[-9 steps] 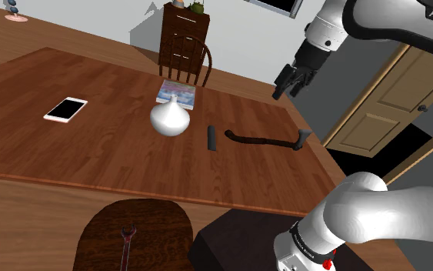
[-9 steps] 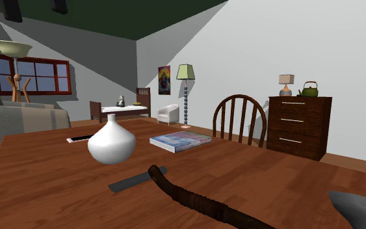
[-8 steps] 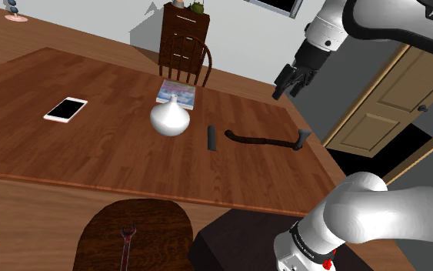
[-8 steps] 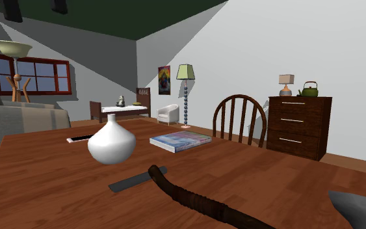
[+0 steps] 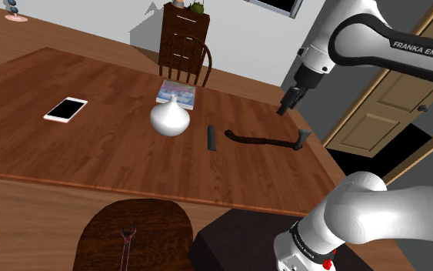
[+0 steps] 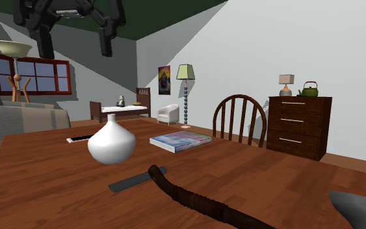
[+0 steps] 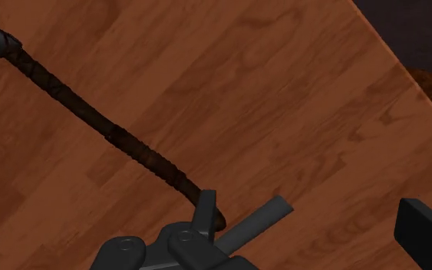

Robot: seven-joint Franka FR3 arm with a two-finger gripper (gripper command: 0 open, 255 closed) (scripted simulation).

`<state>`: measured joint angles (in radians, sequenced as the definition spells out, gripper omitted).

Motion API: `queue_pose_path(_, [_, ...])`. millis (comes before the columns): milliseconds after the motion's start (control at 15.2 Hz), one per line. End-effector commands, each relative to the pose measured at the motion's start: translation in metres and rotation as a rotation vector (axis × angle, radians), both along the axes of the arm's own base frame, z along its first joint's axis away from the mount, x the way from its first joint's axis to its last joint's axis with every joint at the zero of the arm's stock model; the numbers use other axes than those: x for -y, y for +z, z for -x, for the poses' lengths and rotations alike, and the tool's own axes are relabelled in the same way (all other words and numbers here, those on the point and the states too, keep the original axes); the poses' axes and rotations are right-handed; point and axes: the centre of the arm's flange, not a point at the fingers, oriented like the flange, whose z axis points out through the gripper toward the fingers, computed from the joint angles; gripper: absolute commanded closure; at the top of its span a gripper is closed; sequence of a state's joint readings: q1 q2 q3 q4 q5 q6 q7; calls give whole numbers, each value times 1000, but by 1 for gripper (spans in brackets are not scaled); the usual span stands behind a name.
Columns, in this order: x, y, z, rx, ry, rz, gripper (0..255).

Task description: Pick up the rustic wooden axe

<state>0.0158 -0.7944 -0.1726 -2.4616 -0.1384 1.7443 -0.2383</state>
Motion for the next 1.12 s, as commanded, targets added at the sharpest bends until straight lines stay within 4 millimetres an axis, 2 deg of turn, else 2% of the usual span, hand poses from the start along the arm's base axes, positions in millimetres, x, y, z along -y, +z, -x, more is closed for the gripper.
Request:
queue_pose_path(0, [19, -18, -3, -12, 68, -2, 0])
queue_pose_path(528, [96, -91, -27, -65, 318, -11, 0])
queue_pose_path(1056, [164, -166, -66, -118, 569, -20, 0])
